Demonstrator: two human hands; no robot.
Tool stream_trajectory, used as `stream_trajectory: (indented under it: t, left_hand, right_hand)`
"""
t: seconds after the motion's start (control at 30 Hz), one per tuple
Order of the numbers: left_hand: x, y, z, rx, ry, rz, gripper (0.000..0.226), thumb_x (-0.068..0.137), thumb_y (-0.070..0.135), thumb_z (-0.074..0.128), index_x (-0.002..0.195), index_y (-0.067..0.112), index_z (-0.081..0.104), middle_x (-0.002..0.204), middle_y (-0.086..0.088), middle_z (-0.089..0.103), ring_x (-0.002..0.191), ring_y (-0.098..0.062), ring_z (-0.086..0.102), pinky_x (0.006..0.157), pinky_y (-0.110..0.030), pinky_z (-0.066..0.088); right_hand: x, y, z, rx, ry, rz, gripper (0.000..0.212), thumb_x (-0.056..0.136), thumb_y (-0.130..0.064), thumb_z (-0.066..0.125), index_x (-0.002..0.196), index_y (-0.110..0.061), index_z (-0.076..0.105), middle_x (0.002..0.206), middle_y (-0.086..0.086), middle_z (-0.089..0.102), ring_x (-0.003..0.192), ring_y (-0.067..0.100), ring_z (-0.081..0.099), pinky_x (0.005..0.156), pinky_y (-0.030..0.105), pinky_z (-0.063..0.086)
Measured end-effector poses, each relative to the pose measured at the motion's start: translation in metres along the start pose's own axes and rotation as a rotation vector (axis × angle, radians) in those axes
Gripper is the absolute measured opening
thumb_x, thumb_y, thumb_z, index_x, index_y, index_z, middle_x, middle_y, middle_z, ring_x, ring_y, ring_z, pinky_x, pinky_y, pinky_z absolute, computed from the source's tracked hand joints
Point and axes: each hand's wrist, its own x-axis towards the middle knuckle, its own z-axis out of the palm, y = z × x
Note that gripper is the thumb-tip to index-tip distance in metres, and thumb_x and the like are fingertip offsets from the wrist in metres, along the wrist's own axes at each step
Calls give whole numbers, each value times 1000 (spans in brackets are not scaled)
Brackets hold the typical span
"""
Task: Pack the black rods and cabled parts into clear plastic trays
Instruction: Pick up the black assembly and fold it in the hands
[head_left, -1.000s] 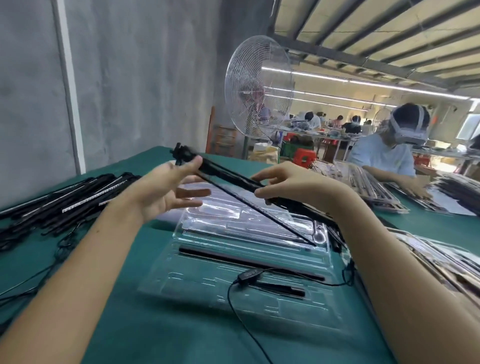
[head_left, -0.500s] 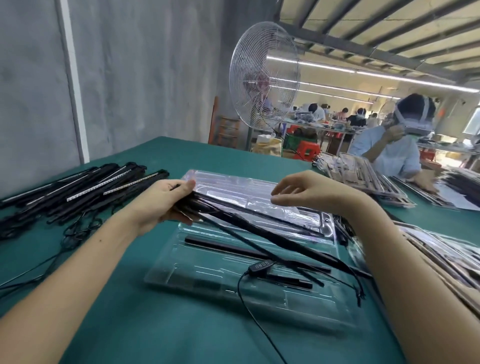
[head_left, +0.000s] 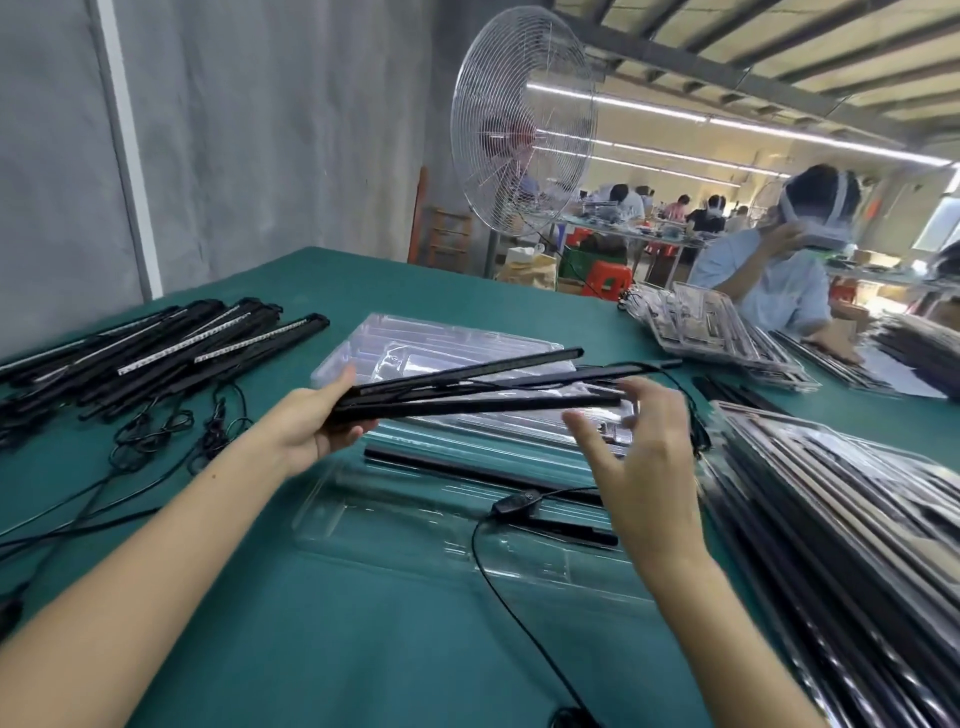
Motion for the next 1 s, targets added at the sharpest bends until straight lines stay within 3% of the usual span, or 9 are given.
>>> stream_trajectory:
  t: [0.1, 0.2, 0.3, 0.43, 0.53, 0.63, 0.73, 0.83, 1.0]
  left_hand:
    - [1, 5, -4, -84, 34, 18, 31, 93, 30, 56, 83, 1, 60, 57, -6, 68, 46, -12, 64, 35, -14, 44]
    - [-1, 14, -2, -166, 11, 21, 29, 93, 30, 55, 83, 4, 58, 56, -6, 67, 45, -10, 63, 34, -13, 42]
    - [-6, 24, 6, -230, -70, -1, 28, 93, 32, 55, 80, 7, 57, 56, -3, 64, 45, -7, 60, 34, -11, 41]
    - [-11, 33, 11, -266, -147, -16, 28, 87, 33, 60, 79, 7, 59, 54, -2, 61, 46, -7, 59, 34, -11, 40]
    - [-9, 31, 4, -204, -113, -30, 28, 89, 33, 58, 78, 7, 58, 54, -2, 61, 45, -7, 59, 33, -11, 40]
    - [-6, 20, -4, -86, -86, -67, 27, 91, 32, 56, 83, 6, 59, 55, -4, 63, 44, -8, 60, 31, -12, 40]
    - [-6, 4, -6, 54, -68, -90, 29, 93, 30, 55, 84, 3, 60, 54, -6, 64, 43, -9, 61, 31, -13, 40]
    - [-6, -9, -2, 163, -83, -61, 36, 91, 33, 57, 83, -2, 62, 56, -8, 66, 44, -12, 62, 33, -14, 40]
    - [-5, -24, 0, 426, -75, -35, 48, 89, 43, 59, 89, -4, 69, 77, -11, 74, 54, -18, 67, 37, -18, 43]
  right_hand:
    - [-26, -1, 13, -97, 203, -67, 32, 92, -32, 54, 104, -2, 56, 96, 5, 52, 89, 17, 47, 85, 24, 35]
    - [-30, -3, 28, -104, -404, -127, 42, 87, -5, 47, 126, -18, 53, 131, 8, 42, 102, 21, 51, 85, 30, 46]
    - [-23, -3, 45, -401, -786, -360, 51, 86, -12, 45, 130, -37, 50, 155, -10, 11, 126, 22, 24, 103, 36, 26]
    - [-11, -11, 37, -520, -732, -439, 14, 82, -15, 46, 84, -17, 60, 120, -5, 58, 122, 21, 40, 102, 36, 21]
    - [4, -4, 5, -635, -675, -311, 17, 81, -16, 45, 64, -19, 46, 76, -5, 56, 83, 15, 48, 109, 41, 19]
    - [17, 13, -26, -805, -692, -46, 22, 81, -13, 43, 60, -18, 39, 62, -6, 48, 67, 13, 49, 111, 39, 19]
    - [25, 37, -44, -955, -881, 282, 14, 88, -15, 37, 83, -16, 50, 86, -2, 62, 87, 20, 57, 104, 41, 27]
    - [24, 57, -43, -955, -1049, 503, 38, 96, -16, 29, 128, -6, 46, 132, 10, 56, 121, 25, 52, 110, 42, 31]
    - [17, 60, -46, -850, -1056, 492, 28, 91, -10, 51, 116, -2, 58, 116, 11, 64, 105, 22, 63, 71, 22, 44]
